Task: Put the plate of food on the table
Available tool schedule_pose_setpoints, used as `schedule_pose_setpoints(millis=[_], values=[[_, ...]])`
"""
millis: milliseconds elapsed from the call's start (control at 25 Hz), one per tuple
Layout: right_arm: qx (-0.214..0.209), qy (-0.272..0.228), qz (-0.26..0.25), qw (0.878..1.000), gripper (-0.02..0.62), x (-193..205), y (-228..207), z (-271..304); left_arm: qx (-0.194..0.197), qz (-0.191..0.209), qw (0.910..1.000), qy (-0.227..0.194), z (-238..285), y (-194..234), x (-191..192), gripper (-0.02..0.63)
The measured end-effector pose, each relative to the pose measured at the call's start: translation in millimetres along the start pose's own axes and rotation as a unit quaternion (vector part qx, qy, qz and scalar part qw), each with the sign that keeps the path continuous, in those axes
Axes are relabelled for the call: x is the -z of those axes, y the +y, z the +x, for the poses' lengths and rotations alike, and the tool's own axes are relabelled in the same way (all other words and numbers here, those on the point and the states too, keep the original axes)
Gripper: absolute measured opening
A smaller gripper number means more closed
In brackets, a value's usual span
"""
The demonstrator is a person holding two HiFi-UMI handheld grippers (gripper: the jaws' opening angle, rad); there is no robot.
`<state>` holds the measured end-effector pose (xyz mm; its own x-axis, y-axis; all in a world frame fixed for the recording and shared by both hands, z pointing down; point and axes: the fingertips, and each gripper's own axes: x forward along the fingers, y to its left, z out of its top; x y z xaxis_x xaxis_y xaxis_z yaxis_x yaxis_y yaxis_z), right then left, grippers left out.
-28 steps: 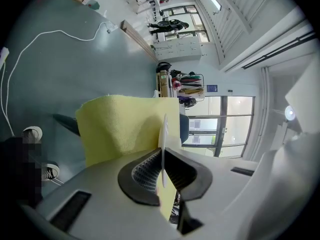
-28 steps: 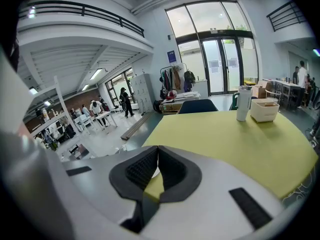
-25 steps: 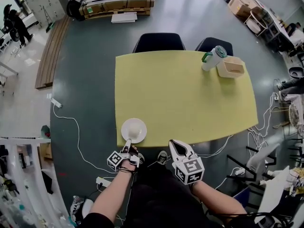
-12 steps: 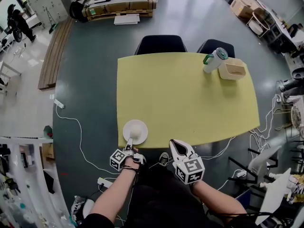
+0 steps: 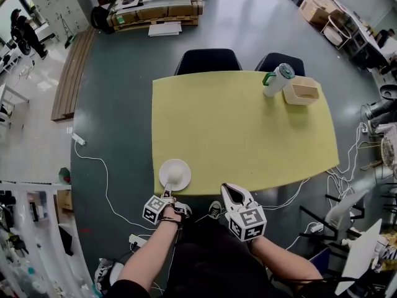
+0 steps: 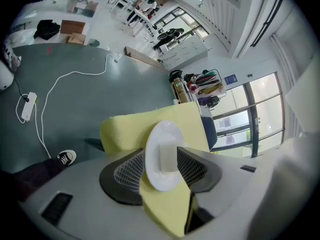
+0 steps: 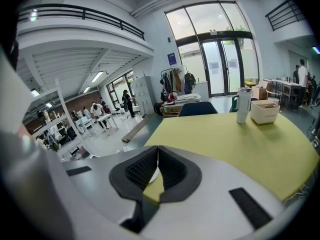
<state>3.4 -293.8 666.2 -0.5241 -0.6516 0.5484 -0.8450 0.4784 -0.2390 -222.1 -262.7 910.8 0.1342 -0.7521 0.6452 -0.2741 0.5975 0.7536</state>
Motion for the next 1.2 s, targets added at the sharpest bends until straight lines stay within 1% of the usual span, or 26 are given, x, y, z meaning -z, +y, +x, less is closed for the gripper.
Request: schedule_pose_setpoints(millis=[200, 280, 440, 480, 520, 560, 640, 760, 920, 1000, 1080, 1200], values=[[-0.001, -0.004, 0.002, 1.000, 0.012, -1, 0, -4, -0.019, 0.048, 0.9986, -0.014, -5, -5, -9, 0.192], [0.000, -0.007, 0.004, 1.000, 0.012, -1, -1, -6, -0.023, 0.080, 0.9964, -0.017, -9, -11, -13, 0.190], [0.001, -0.024, 0.011, 1.000, 0.012, -10, -2, -12, -0.018, 0.171, 0.9851, -0.001, -29, -30, -16, 0.185], [0.000, -0.029, 0.013, 0.999, 0.012, -13, -1, -13, -0.013, 0.190, 0.9817, 0.002, -36, -37, -16, 0.167], [-0.001, -0.035, 0.014, 0.999, 0.012, -17, -1, -14, -0.006, 0.210, 0.9777, 0.003, -44, -44, -17, 0.126], [-0.002, -0.039, 0.014, 0.999, 0.012, -21, -1, -16, 0.001, 0.231, 0.9729, 0.002, -53, -53, -17, 0.068], [-0.006, -0.048, 0.014, 0.999, 0.012, -27, 0, -21, 0.023, 0.273, 0.9617, -0.003, -72, -74, -16, 0.026], [-0.011, -0.060, 0.013, 0.998, 0.012, -36, 3, -29, 0.062, 0.320, 0.9452, -0.013, -101, -106, -14, 0.009], [-0.014, -0.082, 0.014, 0.996, 0.012, -52, 7, -36, 0.089, 0.360, 0.9281, -0.032, -133, -145, -19, 0.009], [-0.015, -0.089, 0.022, 0.996, 0.012, -60, 9, -40, 0.106, 0.384, 0.9162, -0.041, -148, -168, -17, 0.009], [-0.020, -0.097, 0.029, 0.995, 0.012, -67, 11, -43, 0.129, 0.417, 0.8982, -0.051, -162, -193, -13, 0.008], [-0.027, -0.108, 0.028, 0.993, 0.012, -77, 16, -47, 0.170, 0.470, 0.8631, -0.070, -184, -233, -6, 0.009]])
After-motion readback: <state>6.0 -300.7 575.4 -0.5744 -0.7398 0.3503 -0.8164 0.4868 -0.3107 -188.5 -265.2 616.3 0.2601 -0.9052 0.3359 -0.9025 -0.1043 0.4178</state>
